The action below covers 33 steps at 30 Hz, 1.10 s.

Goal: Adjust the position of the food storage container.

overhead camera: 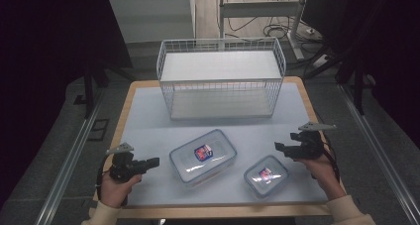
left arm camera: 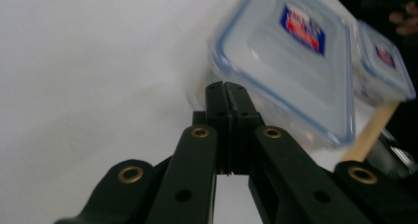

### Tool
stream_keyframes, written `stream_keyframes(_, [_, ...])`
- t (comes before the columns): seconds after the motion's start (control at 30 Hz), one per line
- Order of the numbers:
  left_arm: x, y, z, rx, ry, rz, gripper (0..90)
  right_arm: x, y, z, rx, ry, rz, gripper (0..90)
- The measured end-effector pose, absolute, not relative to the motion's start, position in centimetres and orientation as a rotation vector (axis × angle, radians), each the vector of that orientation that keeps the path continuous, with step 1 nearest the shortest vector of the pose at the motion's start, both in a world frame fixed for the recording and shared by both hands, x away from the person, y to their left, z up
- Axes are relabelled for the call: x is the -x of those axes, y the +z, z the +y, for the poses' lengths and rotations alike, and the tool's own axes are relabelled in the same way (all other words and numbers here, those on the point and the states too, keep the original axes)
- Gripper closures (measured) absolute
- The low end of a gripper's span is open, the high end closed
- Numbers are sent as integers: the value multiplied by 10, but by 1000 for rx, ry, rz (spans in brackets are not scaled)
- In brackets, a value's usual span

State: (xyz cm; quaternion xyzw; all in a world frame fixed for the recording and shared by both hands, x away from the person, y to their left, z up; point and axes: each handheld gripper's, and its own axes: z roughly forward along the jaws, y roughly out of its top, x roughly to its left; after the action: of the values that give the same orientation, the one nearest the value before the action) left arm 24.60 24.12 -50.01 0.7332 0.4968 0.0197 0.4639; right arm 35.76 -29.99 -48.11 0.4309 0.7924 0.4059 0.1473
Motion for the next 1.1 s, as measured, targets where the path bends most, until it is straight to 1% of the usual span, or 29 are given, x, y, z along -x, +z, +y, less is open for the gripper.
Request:
stream_keyframes(0.17, [-235, -508, 232, -1851, -2, 1191, 899, -358, -481, -299, -1239, 1162, 2283, 186])
stream_keyframes(0.2, [-231, -511, 225, -1880, -34, 1163, 899, -358, -482, -300, -1242, 1157, 2283, 187])
stream_keyframes(0.4, [-230, -512, 205, -1929, -60, 1118, 899, -359, -483, -302, -1263, 1151, 2273, 189])
stream_keyframes(0.67, [-239, -517, 192, -1982, -34, 1133, 900, -359, -484, -303, -1267, 1142, 2271, 189])
stream_keyframes(1.1, [-265, -516, 177, -1972, -27, 1151, 899, -360, -485, -303, -1276, 1135, 2274, 189])
